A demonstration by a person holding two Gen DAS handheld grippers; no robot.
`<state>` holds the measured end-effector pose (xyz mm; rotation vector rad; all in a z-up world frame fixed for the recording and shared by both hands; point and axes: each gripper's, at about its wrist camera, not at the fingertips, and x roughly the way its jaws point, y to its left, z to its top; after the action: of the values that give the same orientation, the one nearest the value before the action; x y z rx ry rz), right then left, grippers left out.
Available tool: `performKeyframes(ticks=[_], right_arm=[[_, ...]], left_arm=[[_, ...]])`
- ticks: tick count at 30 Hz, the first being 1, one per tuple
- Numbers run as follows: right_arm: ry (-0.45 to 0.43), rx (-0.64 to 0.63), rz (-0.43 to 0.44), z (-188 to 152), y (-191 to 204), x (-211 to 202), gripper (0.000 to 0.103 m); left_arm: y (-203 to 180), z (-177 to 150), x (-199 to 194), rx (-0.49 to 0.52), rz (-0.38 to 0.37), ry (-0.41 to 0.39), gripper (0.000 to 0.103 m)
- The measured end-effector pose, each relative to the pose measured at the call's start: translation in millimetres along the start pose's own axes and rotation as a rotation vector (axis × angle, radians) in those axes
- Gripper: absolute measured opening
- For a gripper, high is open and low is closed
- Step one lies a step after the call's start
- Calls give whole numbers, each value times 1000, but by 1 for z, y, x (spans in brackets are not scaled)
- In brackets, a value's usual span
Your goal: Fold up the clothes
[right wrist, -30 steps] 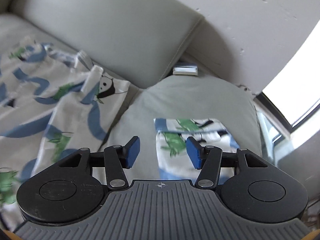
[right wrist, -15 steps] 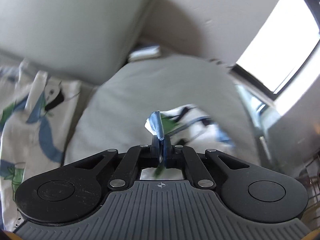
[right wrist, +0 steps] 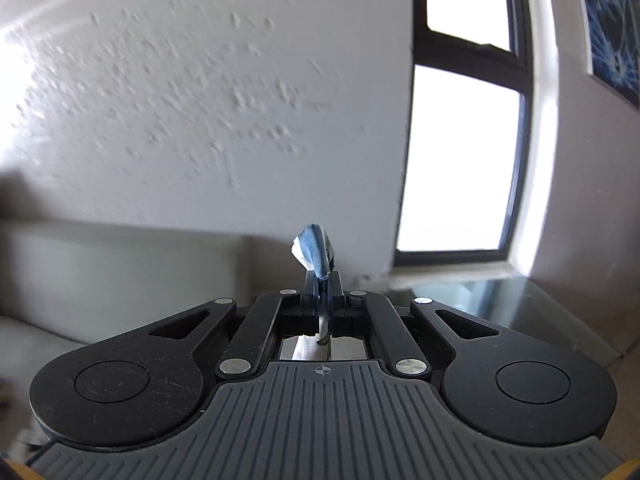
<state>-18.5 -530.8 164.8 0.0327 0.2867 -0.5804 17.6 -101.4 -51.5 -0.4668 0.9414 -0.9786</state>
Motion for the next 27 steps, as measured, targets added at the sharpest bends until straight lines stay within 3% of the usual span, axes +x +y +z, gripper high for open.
performKeyframes(ticks=[5,11,17,22,23,25,27], right_arm=[[-27,76,172,33,27,-61,3],[50,35,360,28,102,-85,3],[243,10,583,-37,202,-78,3],[399,25,730,-102,285,-73,5],[435,17,740,-118,302,-70,7],[527,-15,768,-150,331,-64,31],[584,-18,786,-175,342,-62,39]], left_arm=[[9,3,-43,-10,23,-96,51],[32,8,-100,-26,93,-209,52],[62,-1,-147,-71,215,-282,53],[78,-8,-159,-127,255,-298,53],[79,-9,-158,-131,252,-293,53],[78,-12,-155,-132,242,-277,53],[77,-13,-149,-130,232,-256,55]])
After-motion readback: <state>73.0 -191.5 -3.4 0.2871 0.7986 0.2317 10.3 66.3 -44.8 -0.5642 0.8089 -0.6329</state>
